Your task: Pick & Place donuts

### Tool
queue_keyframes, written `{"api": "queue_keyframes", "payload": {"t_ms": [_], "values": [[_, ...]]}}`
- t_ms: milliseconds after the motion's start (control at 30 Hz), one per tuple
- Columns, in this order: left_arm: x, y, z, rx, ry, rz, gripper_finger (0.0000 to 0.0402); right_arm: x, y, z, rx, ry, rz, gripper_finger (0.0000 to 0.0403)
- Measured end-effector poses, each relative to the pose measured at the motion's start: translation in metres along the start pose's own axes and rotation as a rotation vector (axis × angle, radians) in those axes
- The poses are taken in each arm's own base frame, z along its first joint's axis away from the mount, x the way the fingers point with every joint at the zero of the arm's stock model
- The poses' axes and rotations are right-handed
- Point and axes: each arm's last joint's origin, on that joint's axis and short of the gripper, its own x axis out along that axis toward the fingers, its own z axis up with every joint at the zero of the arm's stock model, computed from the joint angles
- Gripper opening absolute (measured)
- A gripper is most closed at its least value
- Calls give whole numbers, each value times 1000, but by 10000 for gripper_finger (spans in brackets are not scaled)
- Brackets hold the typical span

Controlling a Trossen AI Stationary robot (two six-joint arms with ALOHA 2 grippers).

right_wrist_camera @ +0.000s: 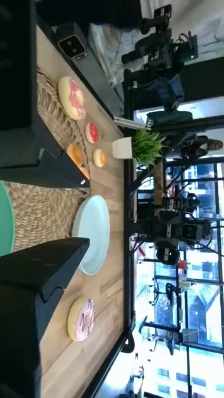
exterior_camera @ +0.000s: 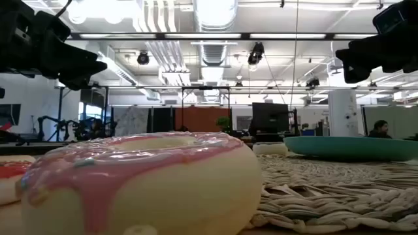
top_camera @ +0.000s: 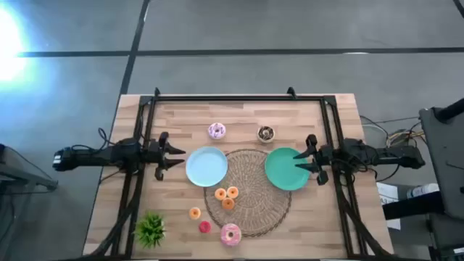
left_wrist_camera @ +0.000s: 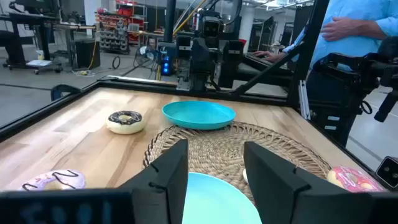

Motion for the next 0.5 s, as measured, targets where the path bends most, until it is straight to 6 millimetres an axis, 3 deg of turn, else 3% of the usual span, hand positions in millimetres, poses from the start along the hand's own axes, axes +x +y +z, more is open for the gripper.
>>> {"api": "queue_keyframes", "payload": {"t_ms": [500], "values": [[0, 0, 0, 0, 0, 0, 131, 0, 0, 0, 0, 0, 0, 134]]}}
